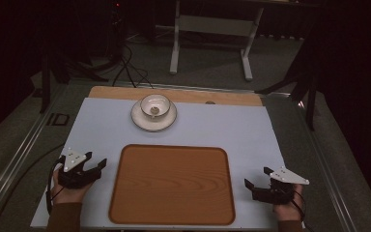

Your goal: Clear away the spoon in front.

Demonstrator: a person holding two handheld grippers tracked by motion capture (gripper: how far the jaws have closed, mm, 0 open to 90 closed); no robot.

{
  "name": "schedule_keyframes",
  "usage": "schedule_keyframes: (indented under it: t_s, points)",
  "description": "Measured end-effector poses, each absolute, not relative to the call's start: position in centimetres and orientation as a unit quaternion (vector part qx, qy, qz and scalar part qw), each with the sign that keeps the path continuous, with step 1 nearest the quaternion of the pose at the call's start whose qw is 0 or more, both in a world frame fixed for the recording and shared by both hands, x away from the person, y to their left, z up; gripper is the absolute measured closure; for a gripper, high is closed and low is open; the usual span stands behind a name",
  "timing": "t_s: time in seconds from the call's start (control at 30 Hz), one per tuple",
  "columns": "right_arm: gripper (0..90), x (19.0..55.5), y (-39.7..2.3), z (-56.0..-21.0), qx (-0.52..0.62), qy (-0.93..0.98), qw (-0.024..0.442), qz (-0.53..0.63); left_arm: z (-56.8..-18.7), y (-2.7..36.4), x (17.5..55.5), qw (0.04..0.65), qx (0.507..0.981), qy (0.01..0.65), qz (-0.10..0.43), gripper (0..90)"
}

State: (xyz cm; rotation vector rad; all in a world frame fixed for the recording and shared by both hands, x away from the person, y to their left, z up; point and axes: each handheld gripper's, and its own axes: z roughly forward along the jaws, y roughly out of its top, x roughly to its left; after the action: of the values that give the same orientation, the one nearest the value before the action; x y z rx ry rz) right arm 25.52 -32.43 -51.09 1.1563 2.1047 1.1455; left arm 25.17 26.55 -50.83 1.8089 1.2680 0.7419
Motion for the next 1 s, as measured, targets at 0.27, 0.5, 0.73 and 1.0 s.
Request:
schedule_keyframes:
  t_s: [0.27, 0.5, 0.73, 1.0]
  points:
    - [14.1, 25.5, -32.4, -51.2, 0.421, 0.772, 0.239, 0.412, -50.9, 26.4, 25.4, 0.388, 0.719, 0.502, 0.284, 39.8]
    - [14.2, 25.5, -32.7, -51.1, 0.423, 0.769, 0.239, 0.415, -50.6, 26.3, 25.6, 0.394, 0.724, 0.5, 0.267, 38.9]
    - [14.2, 25.4, -32.8, -51.0, 0.421, 0.767, 0.238, 0.421, -49.6, 25.6, 26.1, 0.408, 0.73, 0.483, 0.26, 39.1]
    - [14.1, 25.3, -32.9, -51.0, 0.419, 0.768, 0.237, 0.423, -48.2, 24.5, 27.3, 0.421, 0.731, 0.464, 0.27, 40.1]
